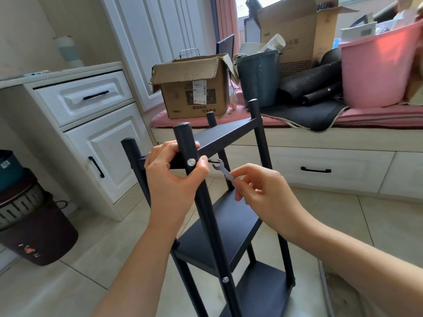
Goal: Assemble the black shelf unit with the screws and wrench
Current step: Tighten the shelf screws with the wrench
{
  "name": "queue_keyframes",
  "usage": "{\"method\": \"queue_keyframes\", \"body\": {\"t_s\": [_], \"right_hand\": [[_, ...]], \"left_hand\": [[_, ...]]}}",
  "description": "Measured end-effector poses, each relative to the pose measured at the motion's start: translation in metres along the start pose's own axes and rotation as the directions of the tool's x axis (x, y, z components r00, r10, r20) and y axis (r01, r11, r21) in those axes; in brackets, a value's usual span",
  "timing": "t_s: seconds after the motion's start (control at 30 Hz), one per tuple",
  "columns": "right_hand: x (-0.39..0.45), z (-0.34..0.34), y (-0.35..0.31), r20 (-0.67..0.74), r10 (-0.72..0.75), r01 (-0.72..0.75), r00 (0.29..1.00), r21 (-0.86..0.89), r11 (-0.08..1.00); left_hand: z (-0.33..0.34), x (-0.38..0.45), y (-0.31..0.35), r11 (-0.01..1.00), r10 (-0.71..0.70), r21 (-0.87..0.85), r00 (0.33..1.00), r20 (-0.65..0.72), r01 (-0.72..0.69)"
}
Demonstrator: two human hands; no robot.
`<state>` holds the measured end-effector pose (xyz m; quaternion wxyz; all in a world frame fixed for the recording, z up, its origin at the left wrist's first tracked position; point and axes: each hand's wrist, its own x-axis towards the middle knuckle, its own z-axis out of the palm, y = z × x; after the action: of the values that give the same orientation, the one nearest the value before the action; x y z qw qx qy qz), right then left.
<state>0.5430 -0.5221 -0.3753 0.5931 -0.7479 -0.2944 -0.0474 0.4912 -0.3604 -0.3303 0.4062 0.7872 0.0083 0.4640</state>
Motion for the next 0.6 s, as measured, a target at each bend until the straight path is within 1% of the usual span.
{"method": "queue_keyframes", "body": {"t_s": [0.17, 0.3, 0.47, 0.6], "right_hand": [[0.0, 0.007, -0.006, 0.013, -0.033, 0.033, 0.999, 0.023, 0.999], [0.0, 0.013, -0.01, 0.012, -0.059, 0.059, 0.998, -0.002, 0.998], [0.0, 0.021, -0.013, 0.012, -0.055, 0.056, 0.998, -0.034, 0.998], [0.0, 0.028, -0.015, -0.003, -0.05, 0.05, 0.999, -0.027, 0.998]], "left_hand": [[-0.018, 0.0, -0.012, 0.999, -0.044, -0.001, 0.998, 0.05, 0.044], [-0.025, -0.001, -0.018, 0.997, -0.081, -0.007, 0.995, 0.066, 0.082], [-0.034, -0.002, -0.021, 0.995, -0.096, -0.019, 0.991, 0.094, 0.098], [-0.042, -0.002, -0.026, 0.99, -0.124, -0.051, 0.987, 0.1, 0.129]]}}
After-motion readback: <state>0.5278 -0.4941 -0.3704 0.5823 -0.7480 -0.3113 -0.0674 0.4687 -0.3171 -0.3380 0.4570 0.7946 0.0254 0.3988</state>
